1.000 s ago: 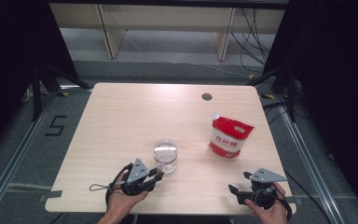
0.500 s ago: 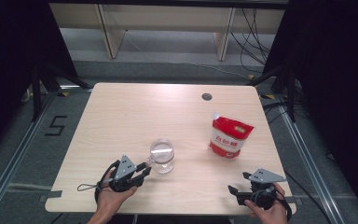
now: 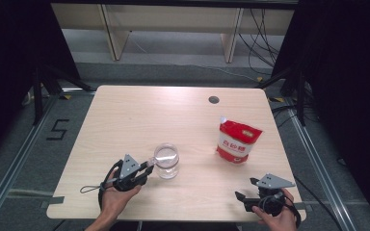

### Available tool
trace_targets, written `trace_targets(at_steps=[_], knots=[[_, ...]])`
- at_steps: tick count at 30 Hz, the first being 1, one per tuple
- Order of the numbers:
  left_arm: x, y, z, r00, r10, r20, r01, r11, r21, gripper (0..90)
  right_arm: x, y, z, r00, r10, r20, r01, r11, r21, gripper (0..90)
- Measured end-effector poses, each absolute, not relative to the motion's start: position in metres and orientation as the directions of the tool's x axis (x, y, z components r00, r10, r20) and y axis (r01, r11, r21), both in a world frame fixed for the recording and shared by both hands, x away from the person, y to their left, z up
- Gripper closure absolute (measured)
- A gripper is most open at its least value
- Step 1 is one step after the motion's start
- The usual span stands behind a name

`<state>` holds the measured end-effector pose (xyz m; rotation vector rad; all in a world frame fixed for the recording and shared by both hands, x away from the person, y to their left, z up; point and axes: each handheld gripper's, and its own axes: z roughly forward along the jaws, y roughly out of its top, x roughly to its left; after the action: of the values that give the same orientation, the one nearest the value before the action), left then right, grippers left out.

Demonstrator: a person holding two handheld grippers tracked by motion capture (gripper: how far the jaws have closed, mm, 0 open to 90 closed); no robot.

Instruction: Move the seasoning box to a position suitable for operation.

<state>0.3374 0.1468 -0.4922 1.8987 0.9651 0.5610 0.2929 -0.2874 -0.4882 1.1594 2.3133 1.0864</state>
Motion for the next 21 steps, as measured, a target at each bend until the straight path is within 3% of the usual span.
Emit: trace_targets(at_steps=[21], knots=[[0.3373, 0.1448, -0.4956, 0.651, 0.759, -0.005, 0.353, -0.296, 0.888, 74.3, 0.2945, -0.2877, -0.4882, -0.623, 0.782, 0.028, 0.517, 0.384, 0.765, 23.2]])
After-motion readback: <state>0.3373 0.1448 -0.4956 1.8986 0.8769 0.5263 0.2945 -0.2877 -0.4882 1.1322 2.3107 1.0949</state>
